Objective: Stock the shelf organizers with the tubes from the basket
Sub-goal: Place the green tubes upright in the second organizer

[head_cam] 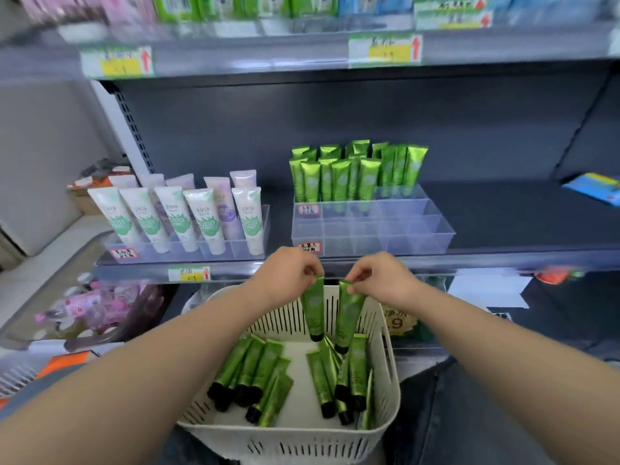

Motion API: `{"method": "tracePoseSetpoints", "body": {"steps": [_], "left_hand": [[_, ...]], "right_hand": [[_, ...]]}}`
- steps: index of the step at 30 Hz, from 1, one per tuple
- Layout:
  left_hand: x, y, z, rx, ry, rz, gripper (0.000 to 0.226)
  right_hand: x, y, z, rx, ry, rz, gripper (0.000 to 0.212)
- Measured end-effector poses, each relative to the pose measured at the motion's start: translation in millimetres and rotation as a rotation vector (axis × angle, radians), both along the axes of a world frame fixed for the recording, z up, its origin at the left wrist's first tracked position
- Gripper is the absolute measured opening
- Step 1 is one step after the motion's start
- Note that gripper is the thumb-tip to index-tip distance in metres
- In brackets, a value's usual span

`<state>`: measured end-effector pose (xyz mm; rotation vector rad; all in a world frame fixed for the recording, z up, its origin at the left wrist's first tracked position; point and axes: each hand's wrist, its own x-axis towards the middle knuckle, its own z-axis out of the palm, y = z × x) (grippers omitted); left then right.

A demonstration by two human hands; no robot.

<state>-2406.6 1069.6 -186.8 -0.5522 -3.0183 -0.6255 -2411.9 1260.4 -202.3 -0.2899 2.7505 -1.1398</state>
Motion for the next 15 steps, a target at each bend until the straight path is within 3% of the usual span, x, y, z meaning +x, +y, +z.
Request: {"method": "tracePoseSetpoints", "body": {"steps": [8, 15], "left_hand": [[-19, 35, 47, 0.017, 0.08, -0.03, 0.019], [-52, 70, 79, 0.035, 0.203, -0.085, 0.02]], "right_hand": [[-7, 37, 48, -0.117, 0.097, -0.075, 0.023], [-29, 71, 83, -0.154, 0.174, -0.123, 0.013]]}}
